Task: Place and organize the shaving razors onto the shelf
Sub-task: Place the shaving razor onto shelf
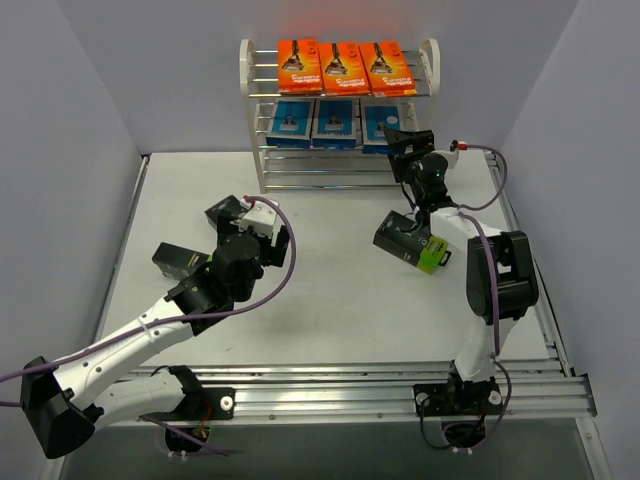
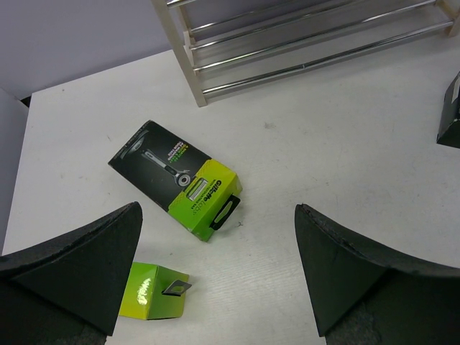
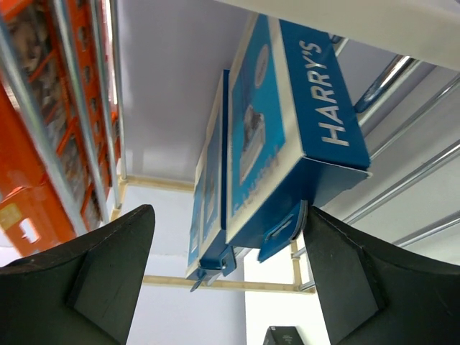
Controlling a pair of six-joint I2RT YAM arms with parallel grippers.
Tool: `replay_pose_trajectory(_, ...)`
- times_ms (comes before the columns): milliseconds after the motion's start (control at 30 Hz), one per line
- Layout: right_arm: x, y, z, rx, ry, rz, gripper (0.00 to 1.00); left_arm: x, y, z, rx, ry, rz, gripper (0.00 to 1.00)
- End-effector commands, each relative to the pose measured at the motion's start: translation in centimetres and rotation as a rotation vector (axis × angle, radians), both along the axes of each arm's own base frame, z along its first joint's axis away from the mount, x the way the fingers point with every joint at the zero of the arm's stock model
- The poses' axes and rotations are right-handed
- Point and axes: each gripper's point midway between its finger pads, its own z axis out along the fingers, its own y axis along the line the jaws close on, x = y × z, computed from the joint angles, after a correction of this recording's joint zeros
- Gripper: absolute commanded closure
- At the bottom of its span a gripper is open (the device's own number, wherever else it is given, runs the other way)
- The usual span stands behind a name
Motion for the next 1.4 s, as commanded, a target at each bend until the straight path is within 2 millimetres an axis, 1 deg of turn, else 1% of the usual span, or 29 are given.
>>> replay_pose_trajectory(0,0.9,-0.1,2.9,0.004,-0.084,0.006,0.21,0.3,-0.1,1.2,-0.001,-0.04,-0.003,0.04)
replay_pose_trajectory(133,1.4,-0.3,2.8,0.009,-0.086,0.005,0.21,0.4,-0.1,1.1,0.004,-0.038,0.001,0.04)
replay_pose_trajectory(200,1.6,-0.6,3.1,0.011,-0.095,0.002,0.21,0.4,-0.1,1.0,0.005,-0.037,0.001,0.04)
replay_pose_trajectory(267,1.8,-0.5,3.3,0.01,-0.106,0.008,0.21,0.5,0.0,1.0,0.006,-0.036,0.004,0.04)
replay_pose_trajectory(367,2.1,-0.4,3.2,0.011,-0.108,0.015,0.21,0.5,0.0,0.9,0.01,-0.033,0.006,0.04)
replay_pose_trajectory(400,2.2,-0.3,3.4,0.013,-0.115,0.016,0.21,0.5,0.0,0.9,0.011,-0.033,0.006,0.04)
replay_pose_trajectory(433,2.4,-0.3,3.1,0.016,-0.11,0.019,0.21,0.6,0.0,0.8,0.012,-0.034,0.007,0.04)
replay_pose_trajectory(500,2.5,-0.1,3.3,0.024,-0.116,0.025,0.21,0.7,0.1,0.9,0.013,-0.034,0.011,0.04)
replay_pose_trajectory(567,2.7,0.0,2.9,0.028,-0.113,0.029,0.21,0.7,0.1,0.9,0.013,-0.034,0.011,0.04)
replay_pose_trajectory(933,2.9,0.3,3.2,0.03,-0.131,0.052,0.22,0.9,0.4,0.8,0.014,-0.033,0.021,0.04)
replay_pose_trajectory(967,2.8,0.3,2.9,0.029,-0.125,0.053,0.22,0.9,0.4,0.8,0.016,-0.032,0.022,0.04)
replay_pose_trajectory(1033,2.5,0.1,3.2,0.028,-0.13,0.055,0.22,1.0,0.5,0.7,0.019,-0.029,0.027,0.04)
replay_pose_trajectory(1067,2.2,0.0,2.8,0.025,-0.121,0.055,0.22,1.0,0.5,0.6,0.022,-0.027,0.027,0.04)
replay_pose_trajectory(1100,1.8,-0.3,3.2,0.022,-0.127,0.053,0.22,1.0,0.5,0.7,0.021,-0.028,0.028,0.04)
replay_pose_trajectory(1133,1.6,-0.6,3.3,0.02,-0.126,0.051,0.22,1.1,0.5,0.7,0.019,-0.029,0.03,0.04)
replay_pose_trajectory(1167,1.2,-0.7,2.6,0.015,-0.113,0.057,0.22,1.1,0.6,0.7,0.021,-0.025,0.03,0.04)
replay_pose_trajectory(1200,0.7,-1.0,3.5,0.011,-0.129,0.057,0.22,1.1,0.6,0.8,0.02,-0.025,0.03,0.04)
replay_pose_trajectory(1367,-1.5,-1.7,3.4,-0.035,-0.113,0.072,0.21,1.2,1.1,1.0,0.025,-0.028,0.041,0.03)
